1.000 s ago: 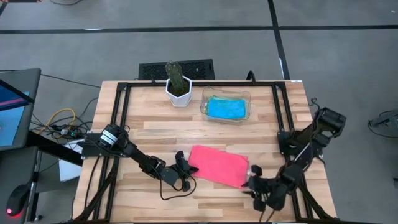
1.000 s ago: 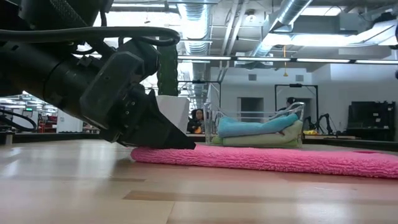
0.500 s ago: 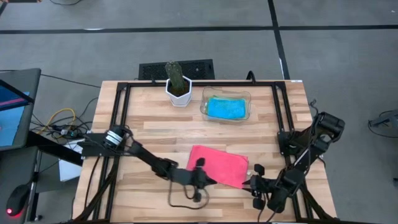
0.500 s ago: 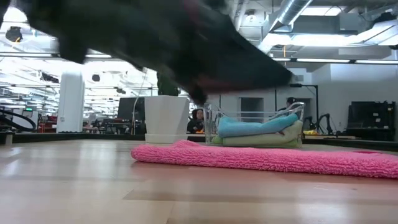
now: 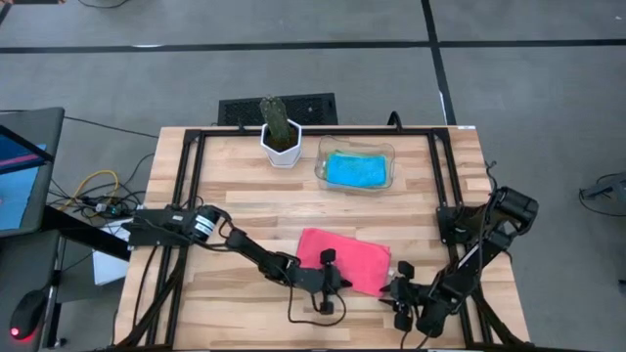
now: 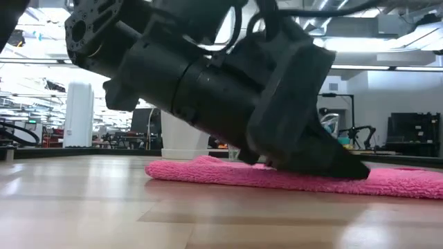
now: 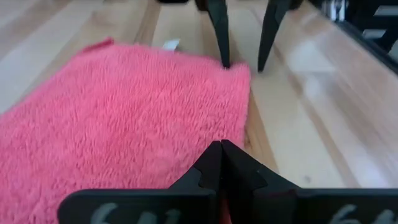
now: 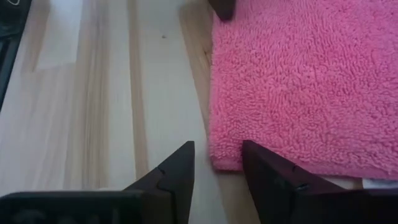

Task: Fold microfiber towels
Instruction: Fold the pink towel

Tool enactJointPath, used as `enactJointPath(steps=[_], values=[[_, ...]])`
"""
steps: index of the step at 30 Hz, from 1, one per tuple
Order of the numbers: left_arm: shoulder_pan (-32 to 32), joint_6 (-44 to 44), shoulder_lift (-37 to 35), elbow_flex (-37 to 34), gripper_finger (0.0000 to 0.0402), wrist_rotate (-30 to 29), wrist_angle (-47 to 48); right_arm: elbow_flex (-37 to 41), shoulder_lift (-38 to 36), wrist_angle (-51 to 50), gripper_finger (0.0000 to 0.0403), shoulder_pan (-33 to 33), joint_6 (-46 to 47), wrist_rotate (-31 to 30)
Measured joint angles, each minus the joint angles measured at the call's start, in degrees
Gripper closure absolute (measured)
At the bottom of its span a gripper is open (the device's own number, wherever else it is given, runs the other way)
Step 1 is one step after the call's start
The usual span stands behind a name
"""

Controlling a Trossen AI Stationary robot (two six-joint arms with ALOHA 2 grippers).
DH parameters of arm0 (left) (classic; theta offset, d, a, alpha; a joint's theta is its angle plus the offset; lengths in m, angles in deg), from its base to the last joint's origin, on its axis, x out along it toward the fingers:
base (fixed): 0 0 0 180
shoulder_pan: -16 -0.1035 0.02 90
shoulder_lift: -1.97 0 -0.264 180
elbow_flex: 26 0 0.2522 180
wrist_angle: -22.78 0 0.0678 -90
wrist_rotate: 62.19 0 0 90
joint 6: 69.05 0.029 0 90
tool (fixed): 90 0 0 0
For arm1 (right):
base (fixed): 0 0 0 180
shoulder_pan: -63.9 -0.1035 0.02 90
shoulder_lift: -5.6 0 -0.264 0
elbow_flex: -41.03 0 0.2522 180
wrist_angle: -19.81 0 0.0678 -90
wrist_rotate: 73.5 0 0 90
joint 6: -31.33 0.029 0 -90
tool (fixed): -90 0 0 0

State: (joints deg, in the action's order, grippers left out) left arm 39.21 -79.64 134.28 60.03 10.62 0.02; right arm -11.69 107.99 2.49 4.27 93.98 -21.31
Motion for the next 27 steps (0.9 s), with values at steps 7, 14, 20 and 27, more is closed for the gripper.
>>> enactJointPath(steps=[7, 14, 20, 27], values=[[-0.2, -1.3, -0.1, 0.1, 0.0402, 0.0, 4.4, -1.2, -0.6, -4.3, 0.03, 0.7, 0.4, 1.5], [-0.2, -1.2, -0.1, 0.2, 0.0402, 0.0, 4.9, -9.5, -0.1, -16.9, 0.0387, 2.6, -9.2, 4.3], [-0.2, -1.2, -0.1, 0.1, 0.0402, 0.0, 5.1, -16.1, -0.2, -21.3, 0.0376, 8.1, -21.6, 2.9], [-0.2, -1.2, -0.1, 0.1, 0.0402, 0.8, 5.2, -17.2, -0.2, -19.9, 0.0391, 14.8, -32.2, 2.3]])
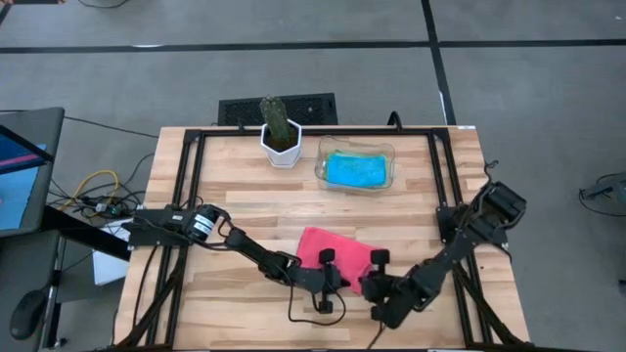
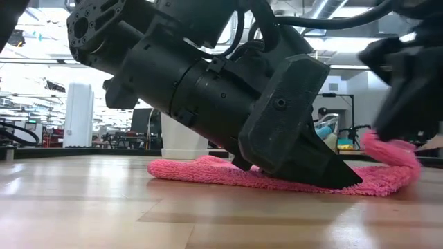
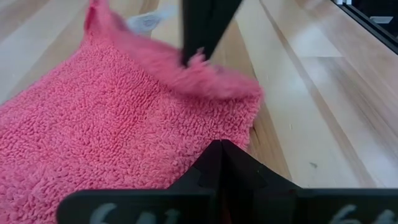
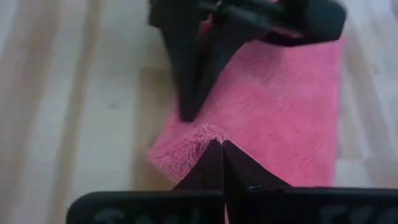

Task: Fold microfiber towels
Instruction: Fold the pink towel

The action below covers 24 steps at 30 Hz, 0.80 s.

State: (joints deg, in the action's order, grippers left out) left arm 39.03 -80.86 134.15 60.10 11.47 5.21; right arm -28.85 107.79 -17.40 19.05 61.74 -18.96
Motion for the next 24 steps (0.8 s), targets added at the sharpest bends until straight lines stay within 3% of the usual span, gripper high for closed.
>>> enactJointPath(steps=[9, 15, 24], values=[[0.0, 0.0, 0.0, 0.0, 0.0402, 0.7, 0.4, -0.1, -0.1, 11.8, 0.0383, 5.4, -13.4, 3.8], [0.1, 0.6, -1.0, -0.1, 0.0402, 1.5, 2.4, -0.1, 0.3, 12.0, 0.0386, 7.5, -14.0, 5.8], [0.3, 0.4, -6.7, -0.2, 0.0402, 2.1, 15.3, -0.1, 4.1, 14.6, 0.0385, 8.7, -15.5, 7.1]])
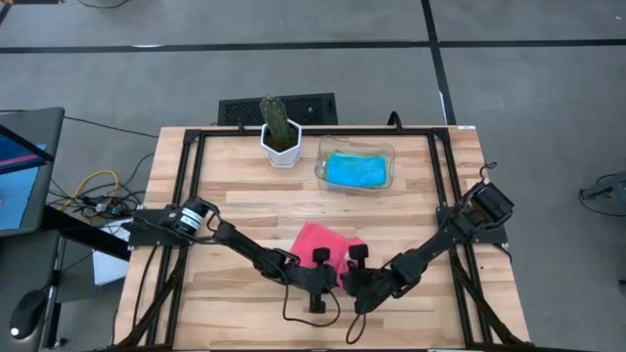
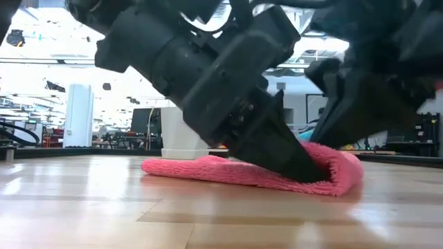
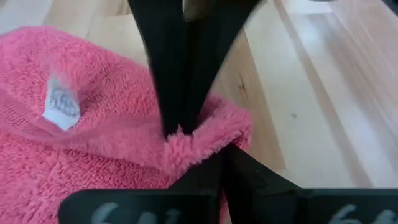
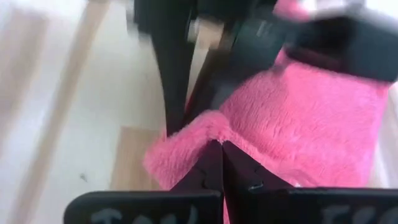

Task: Fold microfiber towels
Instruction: Fold the pink towel

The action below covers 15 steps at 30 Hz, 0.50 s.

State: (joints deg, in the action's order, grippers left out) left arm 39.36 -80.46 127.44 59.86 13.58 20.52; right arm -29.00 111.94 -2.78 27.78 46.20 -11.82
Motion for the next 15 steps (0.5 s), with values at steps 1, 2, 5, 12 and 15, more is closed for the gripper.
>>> enactJointPath(steps=[1, 2, 5, 12, 15], values=[[0.2, -0.2, -0.4, 0.0, 0.0402, 0.0, 0.9, 0.0, 0.8, 1.0, 0.0385, 0.0, -0.4, 0.0], [0.2, -0.2, -0.7, 0.0, 0.0402, 0.0, 2.0, 0.0, 1.2, 2.1, 0.0385, 0.1, -1.0, -0.1], [0.5, -0.3, -0.9, 0.0, 0.0402, 0.6, 2.2, 0.0, 1.8, 4.3, 0.0382, 0.3, -2.6, -0.5], [1.2, 0.5, -5.7, 0.1, 0.0402, 0.3, 8.7, 0.0, 1.5, 5.1, 0.0387, 1.5, -4.8, -0.5], [1.4, 0.3, -8.5, 0.1, 0.0402, -0.7, 13.7, 0.0, 1.4, 5.2, 0.0383, 2.2, -4.9, -0.5]])
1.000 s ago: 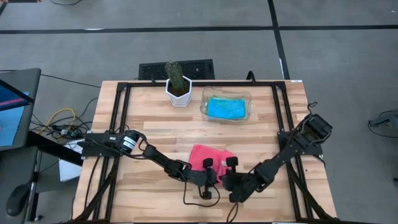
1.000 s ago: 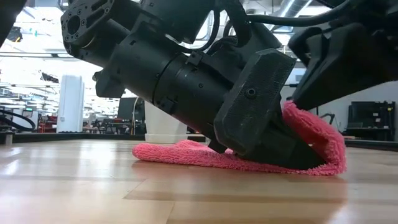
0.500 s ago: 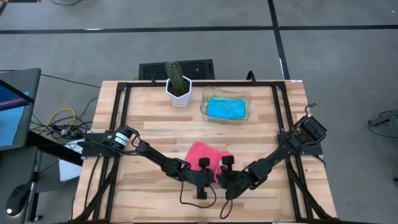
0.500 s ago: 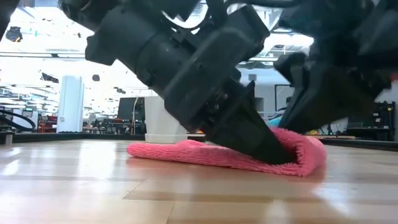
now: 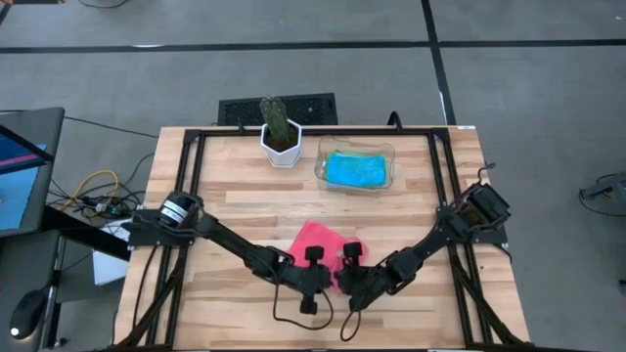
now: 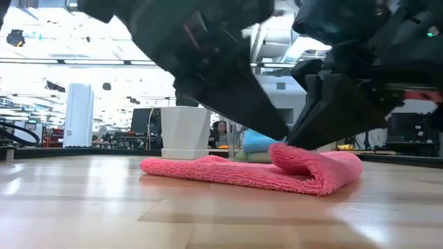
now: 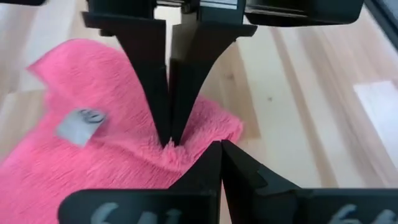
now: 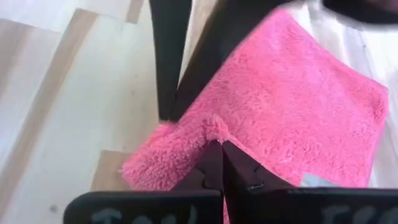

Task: Fold microfiber towels
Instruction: Fold the pink towel

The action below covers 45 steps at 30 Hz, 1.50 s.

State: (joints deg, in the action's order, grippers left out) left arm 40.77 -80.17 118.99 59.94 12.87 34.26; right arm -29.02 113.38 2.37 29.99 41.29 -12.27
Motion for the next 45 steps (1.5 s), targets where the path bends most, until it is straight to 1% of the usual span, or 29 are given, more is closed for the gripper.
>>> enactJointPath(steps=[6, 12, 15, 22, 24, 29, 39, 42, 45], values=[[0.5, -1.3, -1.4, 0.0, 0.0402, -3.0, 7.1, 0.0, 0.0, 2.8, 0.0383, 1.3, -3.0, 0.2], [0.8, -3.1, -0.6, 0.0, 0.0402, -4.9, 10.1, 0.0, 0.0, 4.8, 0.0381, 1.6, -4.0, 0.9], [0.9, -3.2, -0.6, 0.0, 0.0402, -5.9, 11.1, 0.0, 0.0, 6.6, 0.0374, 1.6, -5.2, 2.7], [0.9, -4.3, 0.5, 0.0, 0.0402, -6.1, 12.1, 0.0, 0.0, 9.5, 0.0376, 2.6, -6.1, 6.8], [0.9, -4.7, 1.4, 0.1, 0.0401, -5.6, 10.6, 0.0, 0.6, 10.7, 0.0377, 2.8, -6.1, 8.0], [0.9, -4.6, 2.7, 0.2, 0.0402, -5.5, 9.9, 0.0, 1.4, 11.9, 0.0373, 2.9, -6.1, 8.4], [0.9, -4.6, 2.8, 0.2, 0.0402, -5.6, 9.9, 0.0, 1.4, 13.2, 0.0373, 3.4, -6.8, 8.2], [0.9, -4.6, 2.8, 0.2, 0.0402, -5.6, 9.9, 0.0, 1.4, 13.2, 0.0363, 4.1, -6.6, 9.8], [0.9, -4.6, 2.8, 0.2, 0.0402, -5.6, 9.9, 0.0, 1.4, 13.2, 0.034, 4.5, -6.6, 10.9]])
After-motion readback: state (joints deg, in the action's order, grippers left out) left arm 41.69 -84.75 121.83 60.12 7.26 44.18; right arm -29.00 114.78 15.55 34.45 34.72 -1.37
